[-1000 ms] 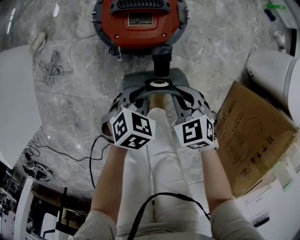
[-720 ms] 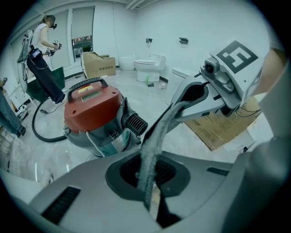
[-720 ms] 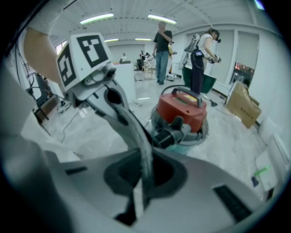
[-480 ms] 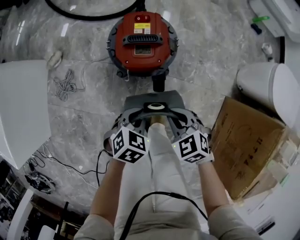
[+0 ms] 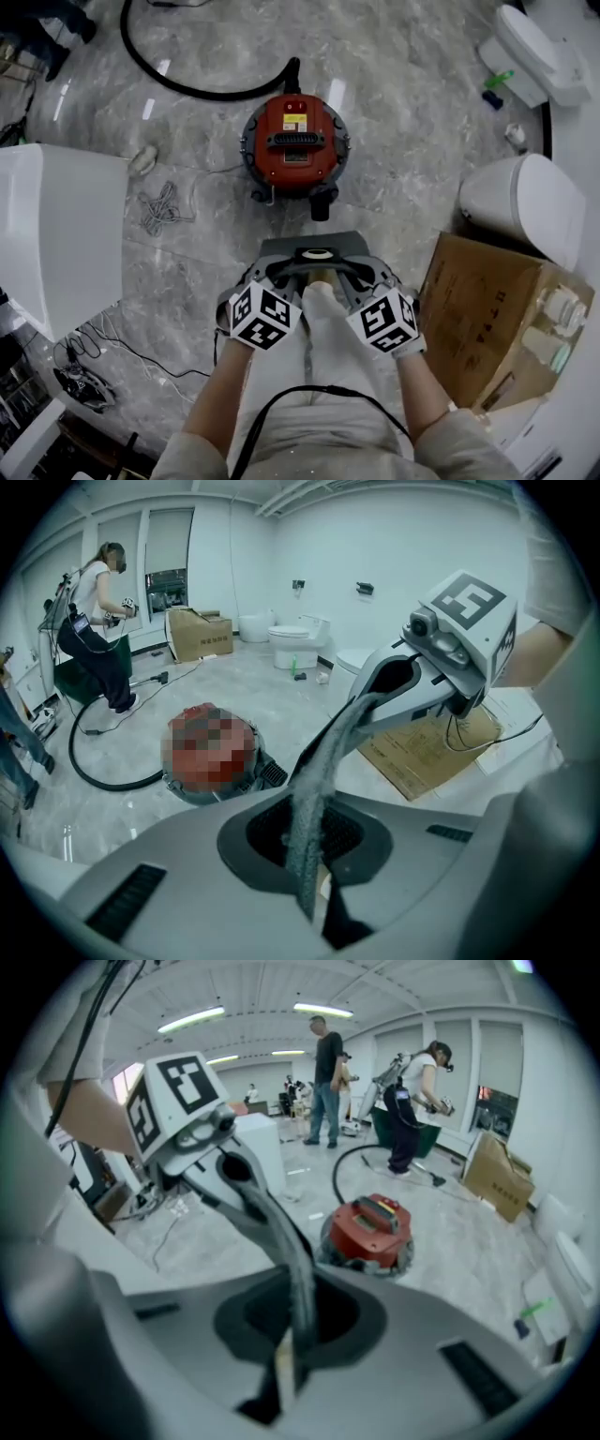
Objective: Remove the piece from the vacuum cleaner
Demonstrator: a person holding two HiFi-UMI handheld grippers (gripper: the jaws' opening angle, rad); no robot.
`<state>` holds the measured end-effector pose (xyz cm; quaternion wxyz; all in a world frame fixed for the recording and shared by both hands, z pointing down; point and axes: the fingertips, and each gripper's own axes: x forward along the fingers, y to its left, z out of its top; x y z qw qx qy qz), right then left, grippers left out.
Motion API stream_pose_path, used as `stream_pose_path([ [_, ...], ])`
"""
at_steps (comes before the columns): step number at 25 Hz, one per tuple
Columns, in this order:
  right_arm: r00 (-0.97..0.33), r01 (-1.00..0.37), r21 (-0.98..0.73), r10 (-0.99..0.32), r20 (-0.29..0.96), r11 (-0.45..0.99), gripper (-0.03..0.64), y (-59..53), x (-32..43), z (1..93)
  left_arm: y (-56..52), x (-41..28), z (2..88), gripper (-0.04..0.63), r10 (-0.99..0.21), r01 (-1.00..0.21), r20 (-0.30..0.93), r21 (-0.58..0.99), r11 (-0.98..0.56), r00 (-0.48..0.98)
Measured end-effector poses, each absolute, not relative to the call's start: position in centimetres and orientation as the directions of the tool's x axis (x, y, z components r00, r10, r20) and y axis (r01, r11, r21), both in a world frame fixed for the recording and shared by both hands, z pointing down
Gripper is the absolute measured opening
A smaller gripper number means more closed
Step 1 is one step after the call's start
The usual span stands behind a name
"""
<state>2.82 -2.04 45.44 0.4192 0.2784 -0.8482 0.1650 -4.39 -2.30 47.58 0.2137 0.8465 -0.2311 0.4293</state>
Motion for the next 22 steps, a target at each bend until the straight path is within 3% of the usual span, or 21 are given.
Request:
stream_pose_path([
  [22,-0.587,-0.591,-0.069,-0.371,0.719,0.804,0.023,-0.4,2.4,28.8,0.0,-4.2,31.6,0.032,-0.161,-0.497,0.743,0.255,-0.830,0.650],
])
